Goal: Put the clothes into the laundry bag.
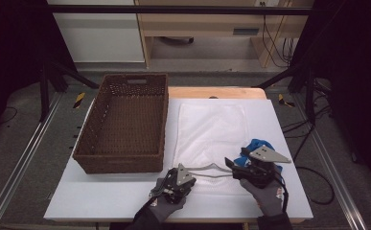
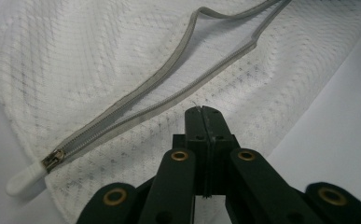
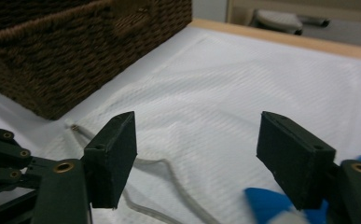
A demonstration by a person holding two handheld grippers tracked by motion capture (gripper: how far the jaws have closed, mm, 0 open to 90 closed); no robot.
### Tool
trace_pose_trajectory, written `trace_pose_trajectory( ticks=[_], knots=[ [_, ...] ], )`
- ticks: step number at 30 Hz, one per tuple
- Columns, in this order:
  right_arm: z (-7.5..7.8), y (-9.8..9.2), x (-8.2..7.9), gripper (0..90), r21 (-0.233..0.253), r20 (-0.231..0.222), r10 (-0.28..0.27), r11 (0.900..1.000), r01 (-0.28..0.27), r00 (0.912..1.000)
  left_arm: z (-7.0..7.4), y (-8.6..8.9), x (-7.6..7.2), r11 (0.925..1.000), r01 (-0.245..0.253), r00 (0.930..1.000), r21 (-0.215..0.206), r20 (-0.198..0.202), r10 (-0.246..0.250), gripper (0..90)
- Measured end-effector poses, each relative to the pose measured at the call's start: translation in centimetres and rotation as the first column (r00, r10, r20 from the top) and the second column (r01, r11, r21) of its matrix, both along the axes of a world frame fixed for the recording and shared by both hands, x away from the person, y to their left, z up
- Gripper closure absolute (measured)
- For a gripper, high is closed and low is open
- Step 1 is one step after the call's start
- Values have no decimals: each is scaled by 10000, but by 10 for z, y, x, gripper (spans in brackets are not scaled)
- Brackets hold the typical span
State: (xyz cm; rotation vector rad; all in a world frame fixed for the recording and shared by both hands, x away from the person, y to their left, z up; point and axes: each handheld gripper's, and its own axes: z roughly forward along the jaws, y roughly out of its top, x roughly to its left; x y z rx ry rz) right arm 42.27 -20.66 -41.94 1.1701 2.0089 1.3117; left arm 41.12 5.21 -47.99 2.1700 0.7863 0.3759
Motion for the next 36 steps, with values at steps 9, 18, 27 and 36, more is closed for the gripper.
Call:
trace_pose_trajectory(
  ticks=[9,18,27,36],
  knots=[
    [-37,19,10,399,-745,-992,229,9968,-304,9948,-5,1,0,10000,0,10000,76,-26,0,900],
    [-63,22,9,491,-1408,-1597,223,9890,-451,9869,-5,1,0,10000,0,10000,58,-36,0,900],
    [-69,25,15,662,-1658,-1613,-66,9859,-205,9869,-5,2,1,10000,-11,9999,-2,-171,11,900],
    [-68,31,20,880,-1945,-1609,-361,9809,41,9863,-4,1,2,10000,-12,9997,34,-240,13,900]
  ],
)
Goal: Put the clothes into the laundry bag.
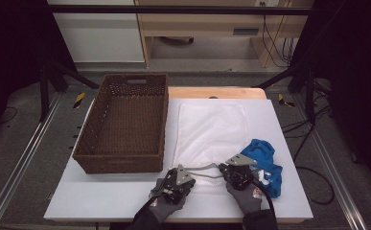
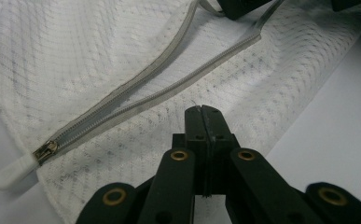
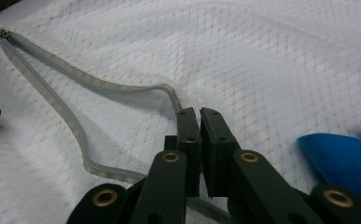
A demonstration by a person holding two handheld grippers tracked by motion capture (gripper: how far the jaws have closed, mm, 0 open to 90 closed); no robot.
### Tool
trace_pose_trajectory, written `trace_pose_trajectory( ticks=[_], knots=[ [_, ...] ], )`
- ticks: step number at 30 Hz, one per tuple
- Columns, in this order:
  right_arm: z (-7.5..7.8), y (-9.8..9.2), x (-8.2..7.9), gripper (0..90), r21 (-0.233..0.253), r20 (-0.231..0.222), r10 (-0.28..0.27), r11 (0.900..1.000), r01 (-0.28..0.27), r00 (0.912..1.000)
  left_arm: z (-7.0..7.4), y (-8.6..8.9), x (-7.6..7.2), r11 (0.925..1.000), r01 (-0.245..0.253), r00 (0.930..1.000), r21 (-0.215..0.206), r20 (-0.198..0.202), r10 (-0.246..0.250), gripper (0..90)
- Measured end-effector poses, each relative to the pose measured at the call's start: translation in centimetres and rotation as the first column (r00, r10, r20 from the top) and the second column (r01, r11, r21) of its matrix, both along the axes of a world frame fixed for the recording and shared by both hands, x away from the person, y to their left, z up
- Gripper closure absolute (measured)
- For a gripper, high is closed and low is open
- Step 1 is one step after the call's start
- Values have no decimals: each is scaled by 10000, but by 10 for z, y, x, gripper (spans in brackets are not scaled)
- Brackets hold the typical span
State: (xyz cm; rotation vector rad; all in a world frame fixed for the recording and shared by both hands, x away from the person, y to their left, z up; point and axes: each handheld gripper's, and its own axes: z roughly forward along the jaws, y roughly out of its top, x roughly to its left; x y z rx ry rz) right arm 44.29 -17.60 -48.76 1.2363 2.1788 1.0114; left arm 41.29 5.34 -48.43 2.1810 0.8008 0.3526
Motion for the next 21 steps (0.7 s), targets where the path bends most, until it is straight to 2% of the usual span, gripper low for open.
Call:
trace_pose_trajectory(
  ticks=[6,7,11,14,17,19,21],
  knots=[
    [4,-4,-1,900,120,105,-32,9999,30,9999,0,0,0,10000,16,10000,-21,-29,-16,899],
    [4,-3,-2,868,107,187,-32,9999,30,9998,0,0,0,10000,12,10000,-23,-31,-12,899],
    [3,0,-2,608,253,392,191,9995,-201,9990,0,0,0,10000,16,10000,-11,-17,-16,899],
    [-1,6,-1,563,36,276,198,9998,-199,9994,0,0,0,10000,12,10000,-46,-10,-12,899],
    [-2,7,3,582,-116,248,69,9999,-66,9997,0,0,1,10000,14,10000,-60,-29,-14,899],
    [-1,8,4,654,14,130,-113,9999,113,9999,0,0,1,10000,18,10000,-66,-43,-18,899],
    [-1,9,5,744,-42,78,-34,10000,34,10000,0,1,1,10000,17,10000,-80,-64,-17,899]
  ],
)
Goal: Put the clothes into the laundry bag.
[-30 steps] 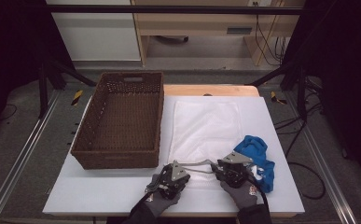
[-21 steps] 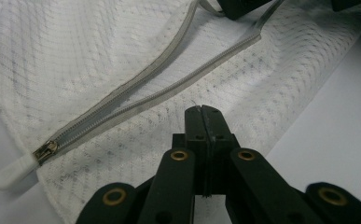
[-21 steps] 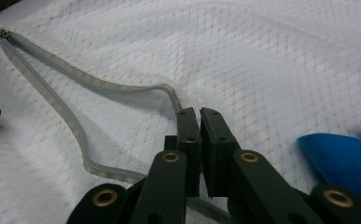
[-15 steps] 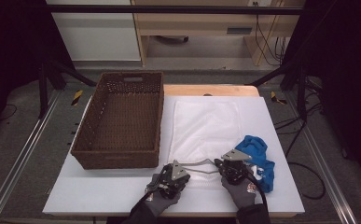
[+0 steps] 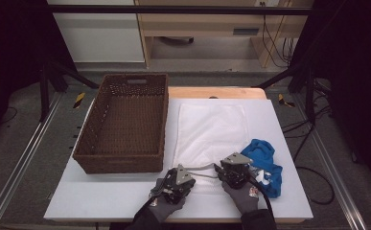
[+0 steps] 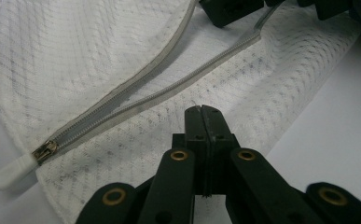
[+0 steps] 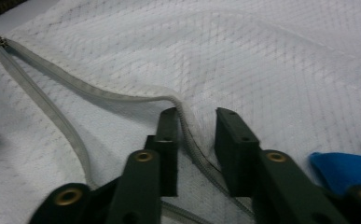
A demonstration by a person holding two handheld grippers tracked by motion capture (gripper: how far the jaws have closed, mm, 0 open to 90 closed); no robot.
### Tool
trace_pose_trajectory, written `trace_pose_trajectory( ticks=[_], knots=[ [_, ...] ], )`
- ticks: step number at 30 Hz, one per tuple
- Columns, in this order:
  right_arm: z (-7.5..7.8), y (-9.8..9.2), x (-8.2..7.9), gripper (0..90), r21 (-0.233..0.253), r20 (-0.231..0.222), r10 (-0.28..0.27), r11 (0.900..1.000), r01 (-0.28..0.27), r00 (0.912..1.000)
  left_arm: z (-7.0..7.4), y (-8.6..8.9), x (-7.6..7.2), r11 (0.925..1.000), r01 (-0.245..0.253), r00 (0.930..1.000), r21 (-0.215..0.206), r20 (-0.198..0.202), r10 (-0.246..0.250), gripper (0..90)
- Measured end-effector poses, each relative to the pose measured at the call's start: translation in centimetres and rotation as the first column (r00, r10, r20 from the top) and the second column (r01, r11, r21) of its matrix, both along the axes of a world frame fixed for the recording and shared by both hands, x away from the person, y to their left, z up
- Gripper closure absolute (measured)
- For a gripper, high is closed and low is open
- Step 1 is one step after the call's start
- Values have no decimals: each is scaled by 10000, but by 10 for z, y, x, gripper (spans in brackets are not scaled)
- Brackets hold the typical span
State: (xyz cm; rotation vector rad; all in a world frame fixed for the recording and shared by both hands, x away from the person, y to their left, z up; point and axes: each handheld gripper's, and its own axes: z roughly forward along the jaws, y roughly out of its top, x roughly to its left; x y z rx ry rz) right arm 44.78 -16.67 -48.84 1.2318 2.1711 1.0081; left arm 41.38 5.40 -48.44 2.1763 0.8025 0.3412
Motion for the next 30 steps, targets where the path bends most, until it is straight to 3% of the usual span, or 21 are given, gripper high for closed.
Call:
trace_pose_trajectory(
  ticks=[4,8,17,19,25,30],
  knots=[
    [2,2,2,886,-317,-8,-106,9994,106,9999,0,0,0,10000,-4,10000,-12,-14,4,899],
    [6,0,3,895,26,-73,-158,9999,158,9998,0,0,0,10000,-9,10000,-23,-54,9,898],
    [42,-14,-2,894,1118,874,124,9935,-221,9961,2,-1,1,10000,39,9999,10,-128,-39,861],
    [45,-16,-1,894,1152,956,145,9930,-255,9953,4,-1,2,10000,51,9999,-22,-121,-51,841],
    [45,-19,-2,894,1236,984,277,9915,-399,9948,34,4,4,9985,-153,9985,-533,510,181,750],
    [46,-20,-5,894,1305,1015,410,9900,-542,9940,56,-2,15,9986,-222,9956,-484,894,265,631]
  ],
)
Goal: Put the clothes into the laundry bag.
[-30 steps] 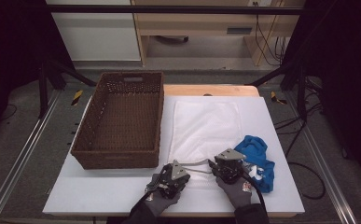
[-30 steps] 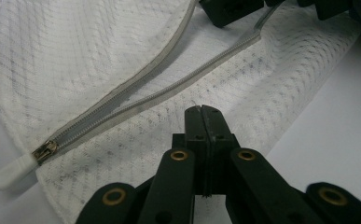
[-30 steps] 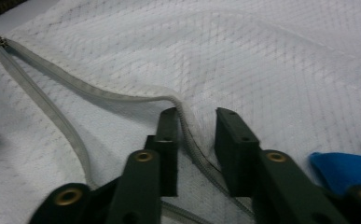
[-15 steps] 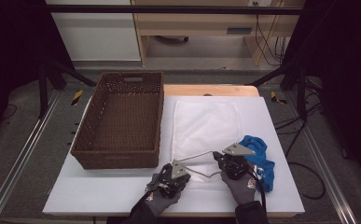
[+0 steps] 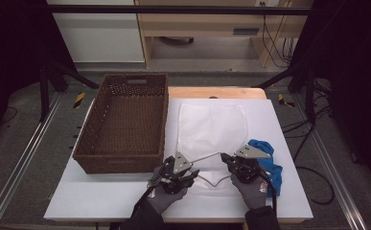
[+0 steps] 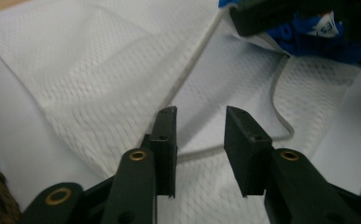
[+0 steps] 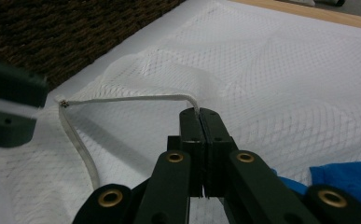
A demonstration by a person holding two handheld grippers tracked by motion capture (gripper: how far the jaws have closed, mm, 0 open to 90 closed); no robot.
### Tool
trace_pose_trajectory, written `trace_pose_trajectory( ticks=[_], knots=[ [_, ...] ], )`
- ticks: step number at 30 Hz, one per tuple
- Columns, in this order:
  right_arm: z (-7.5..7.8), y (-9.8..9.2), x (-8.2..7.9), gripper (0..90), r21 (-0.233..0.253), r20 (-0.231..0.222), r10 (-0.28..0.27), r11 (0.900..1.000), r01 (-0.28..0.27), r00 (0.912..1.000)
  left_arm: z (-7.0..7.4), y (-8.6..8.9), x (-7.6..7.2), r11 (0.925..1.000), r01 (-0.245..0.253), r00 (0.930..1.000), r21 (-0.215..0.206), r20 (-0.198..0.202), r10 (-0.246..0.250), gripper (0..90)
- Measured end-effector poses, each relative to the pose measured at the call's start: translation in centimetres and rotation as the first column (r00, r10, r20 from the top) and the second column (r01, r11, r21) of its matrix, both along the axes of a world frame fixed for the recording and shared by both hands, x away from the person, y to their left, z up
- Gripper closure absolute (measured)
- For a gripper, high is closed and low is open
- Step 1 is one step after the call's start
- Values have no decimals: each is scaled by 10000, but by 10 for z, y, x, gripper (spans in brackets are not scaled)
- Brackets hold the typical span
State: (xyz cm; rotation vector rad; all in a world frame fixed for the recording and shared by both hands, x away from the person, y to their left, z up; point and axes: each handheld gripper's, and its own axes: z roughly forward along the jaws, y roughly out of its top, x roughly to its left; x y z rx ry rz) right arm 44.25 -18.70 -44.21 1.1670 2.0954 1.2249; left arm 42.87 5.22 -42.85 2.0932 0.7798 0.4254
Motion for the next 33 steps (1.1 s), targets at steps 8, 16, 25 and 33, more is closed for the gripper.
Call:
trace_pose_trajectory(
  ticks=[8,16,25,33],
  knots=[
    [2,-3,-5,892,121,112,182,9998,-183,9998,12,-22,22,9998,118,9997,163,214,-122,495],
    [7,-3,-6,893,227,277,327,9992,-334,9991,-2,-45,41,9969,275,9996,740,85,-282,519],
    [7,-3,-8,891,177,222,460,9988,-464,9987,-7,-47,43,9960,374,9993,808,39,-379,833],
    [5,-5,-16,704,425,247,587,9973,-597,9980,-2,-37,41,9977,383,9993,552,-43,-381,884]
  ],
)
